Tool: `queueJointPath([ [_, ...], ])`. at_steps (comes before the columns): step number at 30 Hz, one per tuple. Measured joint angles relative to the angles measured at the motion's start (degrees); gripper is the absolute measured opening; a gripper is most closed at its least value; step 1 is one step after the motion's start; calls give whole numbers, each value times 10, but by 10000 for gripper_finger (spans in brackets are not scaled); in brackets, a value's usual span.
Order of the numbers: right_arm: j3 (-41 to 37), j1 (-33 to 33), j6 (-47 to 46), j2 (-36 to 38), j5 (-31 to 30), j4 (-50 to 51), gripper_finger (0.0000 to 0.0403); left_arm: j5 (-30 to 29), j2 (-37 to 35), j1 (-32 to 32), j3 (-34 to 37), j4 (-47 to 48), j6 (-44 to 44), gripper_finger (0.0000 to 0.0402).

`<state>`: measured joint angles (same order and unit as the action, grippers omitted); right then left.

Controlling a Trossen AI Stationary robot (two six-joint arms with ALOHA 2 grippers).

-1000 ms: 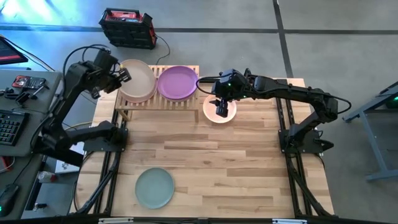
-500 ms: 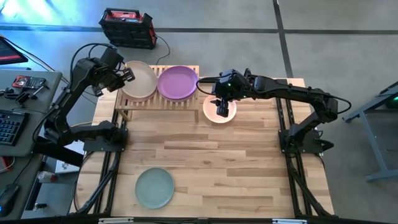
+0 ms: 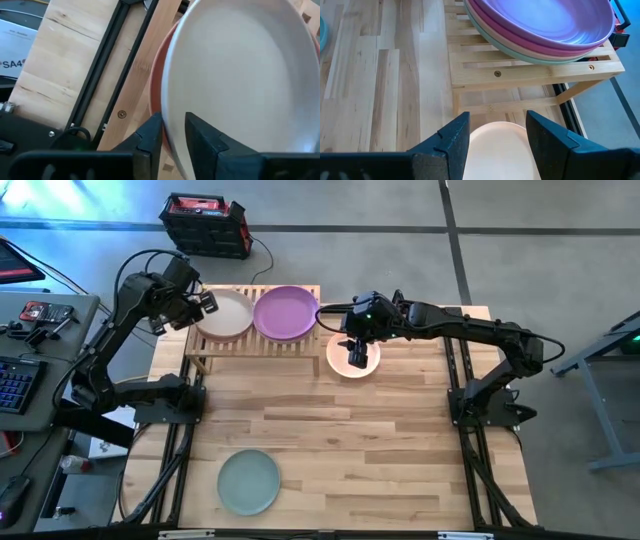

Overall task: Place and stack plates onto a shelf
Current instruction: Stack the gray plate on top of the dark brown plate on the shelf, then stack the light brown plate on top of the gray plate on the shelf

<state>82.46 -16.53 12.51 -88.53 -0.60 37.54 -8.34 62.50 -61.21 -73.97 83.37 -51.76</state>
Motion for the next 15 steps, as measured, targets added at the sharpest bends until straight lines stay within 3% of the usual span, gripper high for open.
queueJointPath([
  [15, 0, 0, 0, 0, 0, 0, 173, 26, 0, 0, 0, 34, 11, 88],
])
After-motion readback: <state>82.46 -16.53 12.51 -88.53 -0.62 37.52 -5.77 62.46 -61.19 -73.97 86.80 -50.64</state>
